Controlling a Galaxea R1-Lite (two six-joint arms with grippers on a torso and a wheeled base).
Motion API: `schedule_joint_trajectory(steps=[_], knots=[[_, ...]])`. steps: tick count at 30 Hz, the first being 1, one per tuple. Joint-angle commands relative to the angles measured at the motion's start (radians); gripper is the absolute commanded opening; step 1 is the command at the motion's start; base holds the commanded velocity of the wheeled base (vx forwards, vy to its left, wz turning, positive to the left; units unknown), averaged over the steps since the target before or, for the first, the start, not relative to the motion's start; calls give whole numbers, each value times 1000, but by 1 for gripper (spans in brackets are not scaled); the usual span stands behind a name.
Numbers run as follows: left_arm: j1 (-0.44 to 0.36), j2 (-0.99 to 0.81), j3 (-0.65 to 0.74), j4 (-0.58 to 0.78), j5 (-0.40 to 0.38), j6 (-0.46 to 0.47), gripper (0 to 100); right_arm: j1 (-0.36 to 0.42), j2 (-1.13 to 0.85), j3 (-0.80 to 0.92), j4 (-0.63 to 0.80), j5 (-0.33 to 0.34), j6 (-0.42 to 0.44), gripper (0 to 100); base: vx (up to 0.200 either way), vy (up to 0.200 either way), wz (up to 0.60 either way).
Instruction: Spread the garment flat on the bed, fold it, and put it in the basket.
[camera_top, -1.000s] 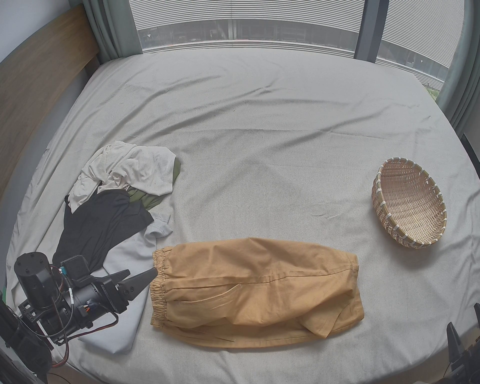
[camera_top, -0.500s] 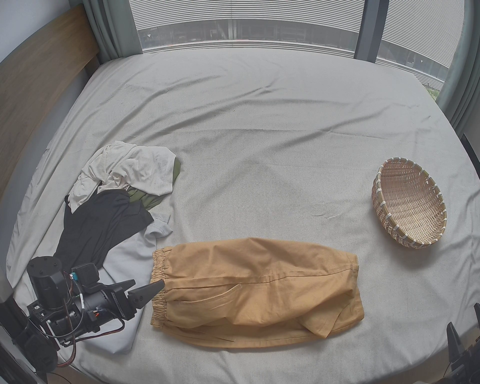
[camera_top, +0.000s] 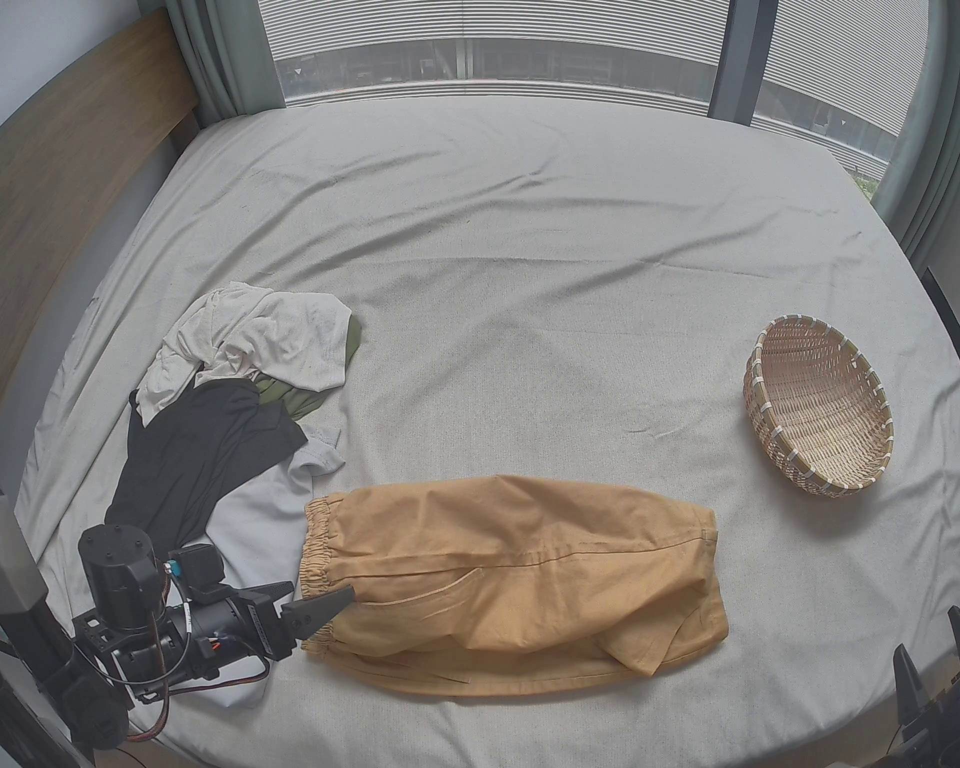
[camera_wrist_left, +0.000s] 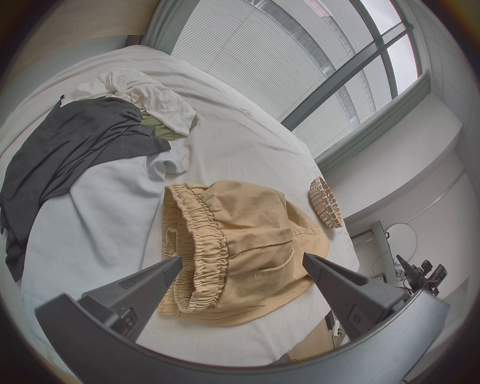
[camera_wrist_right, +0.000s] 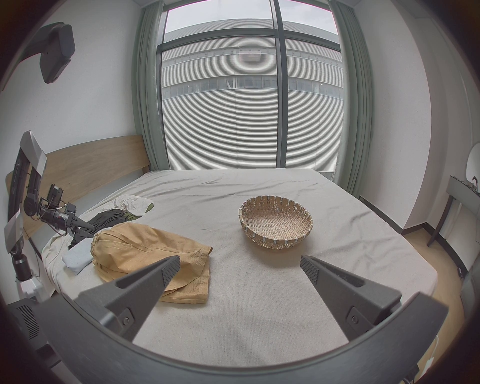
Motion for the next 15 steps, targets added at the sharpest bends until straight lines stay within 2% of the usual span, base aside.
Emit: schedule_joint_trajectory(steps=[1,7,15], knots=[[-2,69,18,-40,0,0,100,-1,-15,18,0,0,0,100,0,0,0],[-7,149,18,-154,0,4,100,0,-15,18,0,0,0,100,0,0,0],[-37,176,10,-154,-1,-2,100,-1,-15,18,0,0,0,100,0,0,0]])
